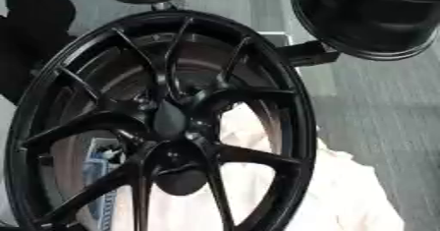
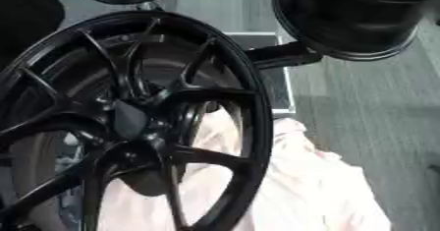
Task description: Pull the pin out of the wheel hub.
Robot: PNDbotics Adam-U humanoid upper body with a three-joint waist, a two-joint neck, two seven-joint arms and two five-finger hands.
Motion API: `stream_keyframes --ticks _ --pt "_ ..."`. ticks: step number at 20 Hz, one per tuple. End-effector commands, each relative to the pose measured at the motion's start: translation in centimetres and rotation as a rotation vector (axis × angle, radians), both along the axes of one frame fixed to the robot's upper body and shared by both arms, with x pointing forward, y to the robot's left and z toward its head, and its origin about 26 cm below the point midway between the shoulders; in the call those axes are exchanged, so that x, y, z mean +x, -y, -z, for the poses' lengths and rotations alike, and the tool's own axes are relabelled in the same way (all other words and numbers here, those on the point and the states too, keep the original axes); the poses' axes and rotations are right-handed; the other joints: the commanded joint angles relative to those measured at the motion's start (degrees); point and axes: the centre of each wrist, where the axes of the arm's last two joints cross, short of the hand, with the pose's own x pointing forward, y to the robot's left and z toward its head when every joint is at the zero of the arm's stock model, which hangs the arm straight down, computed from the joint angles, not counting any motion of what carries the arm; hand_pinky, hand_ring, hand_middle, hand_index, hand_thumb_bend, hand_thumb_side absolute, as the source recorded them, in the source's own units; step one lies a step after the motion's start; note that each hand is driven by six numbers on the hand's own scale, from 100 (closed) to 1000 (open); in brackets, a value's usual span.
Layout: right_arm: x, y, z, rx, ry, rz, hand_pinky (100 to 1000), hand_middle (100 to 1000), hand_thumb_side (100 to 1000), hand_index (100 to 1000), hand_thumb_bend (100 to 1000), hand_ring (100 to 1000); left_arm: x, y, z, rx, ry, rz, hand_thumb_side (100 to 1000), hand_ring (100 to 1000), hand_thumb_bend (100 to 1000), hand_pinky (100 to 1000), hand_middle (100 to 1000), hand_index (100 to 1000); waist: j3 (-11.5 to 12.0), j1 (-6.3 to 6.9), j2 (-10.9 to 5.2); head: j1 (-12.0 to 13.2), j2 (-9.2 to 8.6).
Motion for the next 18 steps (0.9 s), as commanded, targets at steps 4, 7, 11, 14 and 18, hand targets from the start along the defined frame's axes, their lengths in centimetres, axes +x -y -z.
stream_keyframes --ticks 4,7,11,14,18 --pt "-0.1 0.3 -0.5 -0.011 0.018 0.004 603 582 470 690 100 635 -0.7 -0.4 -1.1 0.018 0.031 -0.013 100 817 517 909 852 907 0.10 0.16 -1.37 0.10 -0.81" --pt "-0.1 0.3 -0.6 -0.012 0.020 0.004 603 582 470 689 100 634 -0.7 -0.5 -1.0 0.015 0.033 -0.019 100 802 497 900 836 887 0.11 0.20 -1.44 0.07 -0.88" --pt "-0.1 0.4 -0.6 -0.014 0.020 0.007 603 582 470 689 100 634 -0.8 0.0 -1.5 -0.009 0.101 0.007 100 711 387 861 752 818 0.18 0.15 -1.49 0.00 -0.70" --pt "-0.2 0.5 -0.6 -0.023 0.020 0.014 604 583 470 690 100 635 -1.5 1.7 -2.7 -0.074 0.323 0.071 100 608 263 827 689 782 0.36 -0.02 -1.42 -0.11 -0.42" --pt "-0.2 0.8 -0.8 -0.049 0.022 0.018 606 585 470 691 100 637 -3.2 6.8 -3.0 -0.239 0.680 0.192 100 604 214 824 693 787 0.63 -0.28 -1.19 0.04 -0.11"
